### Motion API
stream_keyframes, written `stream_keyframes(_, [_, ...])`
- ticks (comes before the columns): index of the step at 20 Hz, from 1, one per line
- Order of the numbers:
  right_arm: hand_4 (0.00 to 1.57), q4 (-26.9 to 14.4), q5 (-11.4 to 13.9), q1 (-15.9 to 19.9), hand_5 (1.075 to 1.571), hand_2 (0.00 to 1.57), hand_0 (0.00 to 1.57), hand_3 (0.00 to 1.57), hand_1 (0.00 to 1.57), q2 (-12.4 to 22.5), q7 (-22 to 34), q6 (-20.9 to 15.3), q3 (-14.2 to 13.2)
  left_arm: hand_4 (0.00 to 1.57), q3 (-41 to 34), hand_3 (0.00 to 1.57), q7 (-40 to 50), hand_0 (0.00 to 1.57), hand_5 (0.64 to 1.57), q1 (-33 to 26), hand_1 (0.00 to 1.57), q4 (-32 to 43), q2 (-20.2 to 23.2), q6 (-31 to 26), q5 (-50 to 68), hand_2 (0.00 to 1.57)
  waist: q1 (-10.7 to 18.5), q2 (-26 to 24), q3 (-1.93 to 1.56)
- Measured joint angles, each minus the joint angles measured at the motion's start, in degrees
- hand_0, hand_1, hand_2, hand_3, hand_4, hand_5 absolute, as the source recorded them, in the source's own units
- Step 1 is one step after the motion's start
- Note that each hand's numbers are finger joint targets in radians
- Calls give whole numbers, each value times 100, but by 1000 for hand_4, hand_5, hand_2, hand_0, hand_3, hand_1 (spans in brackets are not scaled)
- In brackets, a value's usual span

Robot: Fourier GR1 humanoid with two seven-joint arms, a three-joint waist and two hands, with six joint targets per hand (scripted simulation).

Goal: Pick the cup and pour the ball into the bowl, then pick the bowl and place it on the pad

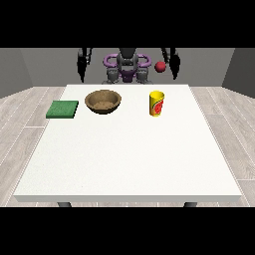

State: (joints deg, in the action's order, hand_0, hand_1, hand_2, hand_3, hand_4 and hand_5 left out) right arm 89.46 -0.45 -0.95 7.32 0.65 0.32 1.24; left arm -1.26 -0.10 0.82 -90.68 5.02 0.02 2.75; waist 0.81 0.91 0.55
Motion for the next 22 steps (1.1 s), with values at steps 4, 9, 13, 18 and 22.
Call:
stream_keyframes(4, [0, 269, -23, 14, 1568, 0, 0, 0, 0, 115, 209, 15, -42, 0, -19, 0, 214, 0, 1524, 42, 0, -275, 125, -19, 7, 0, -22, -724, -27])
stream_keyframes(9, [0, 379, -405, -302, 1566, 0, 0, 0, 0, -22, 39, 29, -284, 0, 280, 0, 314, 0, 1536, -346, 0, -685, -152, -110, 421, 0, 39, -1463, -51])
stream_keyframes(13, [0, 540, -600, -222, 1566, 0, 0, 0, 0, -112, -45, -55, -490, 0, 730, 0, 79, 0, 1507, -692, 0, -1113, -367, -3, 593, 0, 119, -1359, -55])
stream_keyframes(18, [0, 568, -644, -77, 1564, 0, 0, 0, 0, -191, -392, 32, -526, 0, 721, 0, -82, 0, 1437, -439, 0, -1330, -369, 95, 367, 0, 31, -788, -55])
stream_keyframes(22, [0, 388, -659, 271, 1565, 0, 0, 0, 0, -184, -610, 141, -530, 0, 453, 0, -316, 0, 1358, 63, 0, -1082, -195, 43, 272, 0, -29, -250, -55])
